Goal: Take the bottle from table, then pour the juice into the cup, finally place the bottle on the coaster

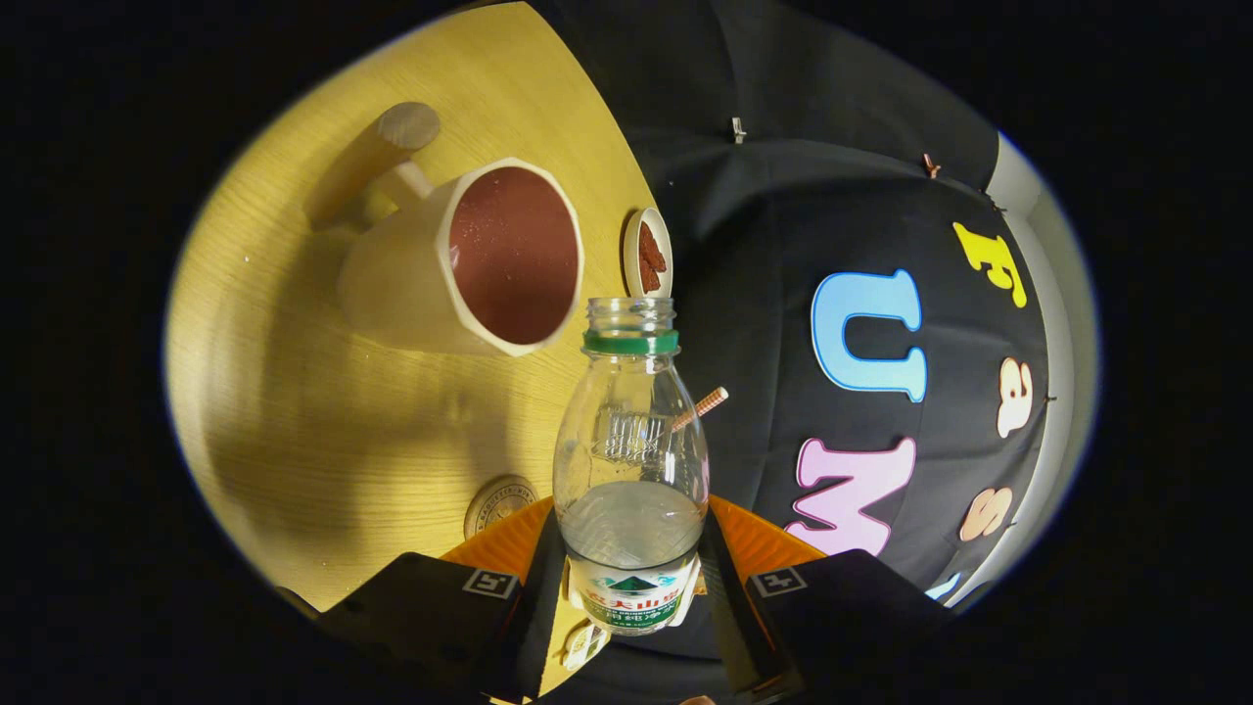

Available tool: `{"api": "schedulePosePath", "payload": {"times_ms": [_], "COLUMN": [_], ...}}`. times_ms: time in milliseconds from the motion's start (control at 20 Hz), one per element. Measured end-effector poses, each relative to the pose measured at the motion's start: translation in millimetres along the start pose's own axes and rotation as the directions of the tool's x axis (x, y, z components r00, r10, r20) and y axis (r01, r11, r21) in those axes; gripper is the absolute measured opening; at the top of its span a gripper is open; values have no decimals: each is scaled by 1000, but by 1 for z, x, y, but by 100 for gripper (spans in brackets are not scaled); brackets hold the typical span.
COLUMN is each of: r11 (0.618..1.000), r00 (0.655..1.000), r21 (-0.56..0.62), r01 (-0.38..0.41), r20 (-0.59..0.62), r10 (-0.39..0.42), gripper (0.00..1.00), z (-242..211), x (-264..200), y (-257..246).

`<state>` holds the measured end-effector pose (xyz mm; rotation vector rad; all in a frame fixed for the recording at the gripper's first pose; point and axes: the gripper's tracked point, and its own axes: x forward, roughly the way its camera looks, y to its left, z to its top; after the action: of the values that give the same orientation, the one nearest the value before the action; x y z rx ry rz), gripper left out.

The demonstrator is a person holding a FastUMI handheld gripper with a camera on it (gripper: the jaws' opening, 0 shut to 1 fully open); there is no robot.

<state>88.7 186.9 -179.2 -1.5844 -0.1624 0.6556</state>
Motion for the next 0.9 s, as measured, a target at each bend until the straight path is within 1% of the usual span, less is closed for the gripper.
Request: {"api": "schedulePosePath", "payload": {"times_ms": [400, 900], "r11": [995, 984], "r00": [1000, 999], "r21": [-103, -180], "r01": [2, 2], "r20": [28, 38], "r10": [1, 5], "gripper": [70, 71], "z": [7, 6], "x": [7, 10], "y": [-4, -6]}}
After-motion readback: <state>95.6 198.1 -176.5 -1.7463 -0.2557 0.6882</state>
